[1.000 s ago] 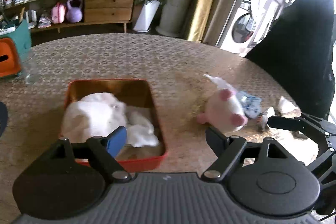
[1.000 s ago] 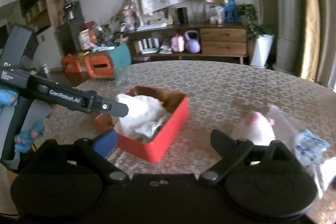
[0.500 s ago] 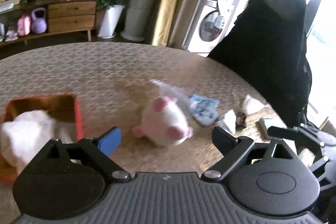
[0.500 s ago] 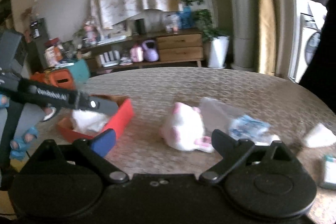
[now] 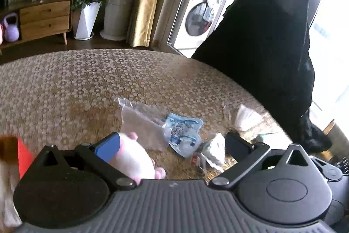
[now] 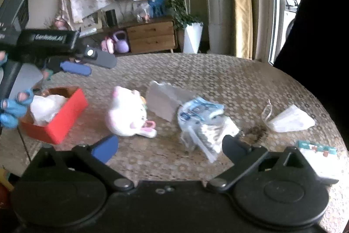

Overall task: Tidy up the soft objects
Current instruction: 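Move the left tool to the clear plastic bag and close on it, then lift the clear plastic bag with the left tool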

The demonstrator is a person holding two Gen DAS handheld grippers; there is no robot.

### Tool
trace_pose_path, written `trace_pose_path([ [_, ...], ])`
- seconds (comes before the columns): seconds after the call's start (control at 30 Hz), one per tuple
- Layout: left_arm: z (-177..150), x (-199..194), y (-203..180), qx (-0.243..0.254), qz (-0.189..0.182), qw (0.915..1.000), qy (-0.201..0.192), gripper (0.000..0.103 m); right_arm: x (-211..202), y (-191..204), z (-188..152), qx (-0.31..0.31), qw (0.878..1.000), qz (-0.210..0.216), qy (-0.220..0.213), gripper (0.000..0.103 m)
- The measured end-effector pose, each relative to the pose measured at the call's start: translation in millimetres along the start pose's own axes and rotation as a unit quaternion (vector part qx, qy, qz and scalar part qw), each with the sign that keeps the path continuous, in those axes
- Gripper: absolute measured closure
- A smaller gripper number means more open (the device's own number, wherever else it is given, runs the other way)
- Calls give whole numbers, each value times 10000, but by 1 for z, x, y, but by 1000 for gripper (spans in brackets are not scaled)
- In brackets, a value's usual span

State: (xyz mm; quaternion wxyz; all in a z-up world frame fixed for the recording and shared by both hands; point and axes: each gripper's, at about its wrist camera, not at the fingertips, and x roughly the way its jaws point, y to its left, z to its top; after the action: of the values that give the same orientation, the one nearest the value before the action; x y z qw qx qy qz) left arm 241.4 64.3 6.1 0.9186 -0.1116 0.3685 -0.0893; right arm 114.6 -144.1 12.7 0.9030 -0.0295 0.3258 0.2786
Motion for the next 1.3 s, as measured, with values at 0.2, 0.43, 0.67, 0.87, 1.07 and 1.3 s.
trace_pose_path([
  [0.2,29,49,-5,154,572,9980,237,0,25,-18,1,-103,9997,-153,183,1],
  [0.43,51,113,7,-154,948,9929,704,0,58,-34,8,-122,9994,-78,301,4],
  [0.67,56,168,22,-721,1127,9833,1231,1,100,-42,20,-58,9982,-349,485,9],
  [0.87,54,195,23,-814,1299,9778,1432,1,131,-49,28,180,9959,-636,613,13],
  [1.07,48,206,24,-712,1360,9746,1628,28,153,-55,23,216,9923,-889,832,21],
  [1.3,39,214,24,-656,1394,9713,1811,69,159,-55,18,140,9901,-1055,911,36],
])
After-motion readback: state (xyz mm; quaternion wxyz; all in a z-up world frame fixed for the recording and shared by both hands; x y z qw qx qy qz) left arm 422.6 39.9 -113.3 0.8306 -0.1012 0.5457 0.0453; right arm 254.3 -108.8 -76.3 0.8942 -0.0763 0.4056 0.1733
